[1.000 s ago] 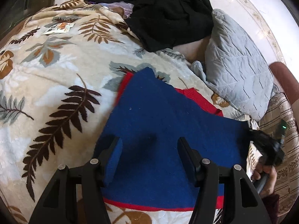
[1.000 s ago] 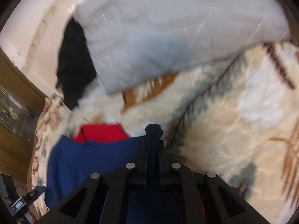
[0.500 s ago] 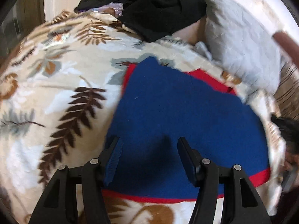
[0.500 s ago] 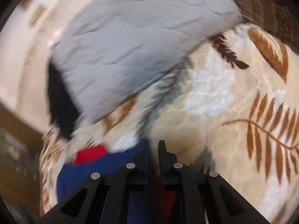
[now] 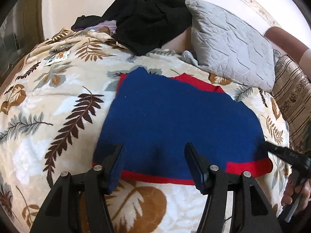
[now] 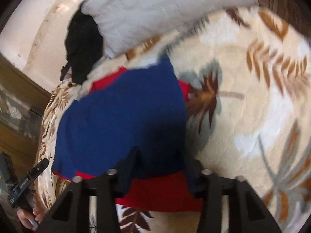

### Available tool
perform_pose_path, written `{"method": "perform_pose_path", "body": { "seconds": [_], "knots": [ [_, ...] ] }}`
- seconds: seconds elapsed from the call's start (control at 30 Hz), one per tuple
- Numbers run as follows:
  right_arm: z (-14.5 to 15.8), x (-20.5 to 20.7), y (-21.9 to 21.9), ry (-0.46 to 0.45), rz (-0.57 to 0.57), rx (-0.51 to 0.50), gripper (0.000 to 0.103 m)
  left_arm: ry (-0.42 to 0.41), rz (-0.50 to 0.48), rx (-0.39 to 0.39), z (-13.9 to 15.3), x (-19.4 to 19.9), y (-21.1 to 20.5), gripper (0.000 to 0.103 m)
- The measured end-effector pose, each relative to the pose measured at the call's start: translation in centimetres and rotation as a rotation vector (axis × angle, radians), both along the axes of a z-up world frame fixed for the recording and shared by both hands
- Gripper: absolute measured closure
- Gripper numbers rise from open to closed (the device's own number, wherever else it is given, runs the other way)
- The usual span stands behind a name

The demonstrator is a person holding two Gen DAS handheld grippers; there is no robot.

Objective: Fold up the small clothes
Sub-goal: 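Release the hem and smooth the folded blue sweater with both tools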

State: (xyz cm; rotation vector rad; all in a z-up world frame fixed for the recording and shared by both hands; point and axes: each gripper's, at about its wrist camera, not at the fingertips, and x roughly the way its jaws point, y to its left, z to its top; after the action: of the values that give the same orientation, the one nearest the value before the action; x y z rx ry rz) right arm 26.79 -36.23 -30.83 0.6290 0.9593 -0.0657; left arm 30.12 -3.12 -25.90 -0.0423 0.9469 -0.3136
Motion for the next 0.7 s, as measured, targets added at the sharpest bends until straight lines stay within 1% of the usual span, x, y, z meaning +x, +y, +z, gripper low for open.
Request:
{"method": "perform_pose_path", "body": {
  "seconds": [0.03, 0.07, 0.1, 0.13, 0.2, 0.23, 0.3, 0.33, 0.4, 0.5, 0.57, 0.6, 0.7],
  "knots": [
    [1.1, -0.1, 0.6, -0.040, 0.021, -0.025, 0.062, 0.015, 0.003, 0.012, -0.4, 0.3, -0.1, 0.040],
    [1.6, -0.1, 1.2, -0.057, 0.036, -0.026, 0.062, 0.038, 0.012, 0.035, -1.1, 0.7, -0.2, 0.040],
    [2.0, 0.1, 2.0, -0.077, 0.063, -0.022, 0.062, 0.079, 0.034, 0.070, -2.3, 1.3, -0.1, 0.040],
    [2.2, 0.4, 2.9, -0.098, 0.100, -0.013, 0.062, 0.112, 0.052, 0.093, -3.2, 1.8, 0.1, 0.040],
    [2.0, 1.2, 4.8, -0.110, 0.174, -0.016, 0.062, 0.141, 0.056, 0.122, -4.3, 2.1, 0.2, 0.040],
    [1.7, 1.8, 5.6, -0.100, 0.198, -0.018, 0.062, 0.135, 0.046, 0.139, -4.3, 2.2, -0.1, 0.040],
    [0.3, 2.8, 7.1, -0.045, 0.250, -0.019, 0.062, 0.124, 0.017, 0.189, -4.2, 1.9, -0.7, 0.040],
    [-0.6, 3.4, 7.8, -0.005, 0.270, -0.041, 0.061, 0.120, 0.007, 0.204, -4.2, 1.8, -0.9, 0.040],
    [-0.3, 3.8, 8.4, -0.013, 0.274, -0.066, 0.062, 0.123, -0.005, 0.217, -4.1, 1.8, -0.9, 0.040],
    [1.5, 4.4, 8.4, -0.079, 0.290, -0.021, 0.062, 0.134, -0.011, 0.208, -4.4, 2.4, -0.7, 0.040],
    [2.8, 5.6, 9.6, -0.110, 0.334, -0.037, 0.062, 0.134, -0.016, 0.212, -4.5, 2.4, -0.6, 0.040],
    [3.1, 6.5, 10.6, -0.112, 0.360, -0.028, 0.062, 0.130, -0.021, 0.217, -4.6, 2.3, -0.6, 0.040],
    [2.6, 9.7, 12.8, -0.105, 0.422, 0.072, 0.062, 0.120, -0.044, 0.224, -4.7, 1.9, -0.6, 0.040]
  ]
}}
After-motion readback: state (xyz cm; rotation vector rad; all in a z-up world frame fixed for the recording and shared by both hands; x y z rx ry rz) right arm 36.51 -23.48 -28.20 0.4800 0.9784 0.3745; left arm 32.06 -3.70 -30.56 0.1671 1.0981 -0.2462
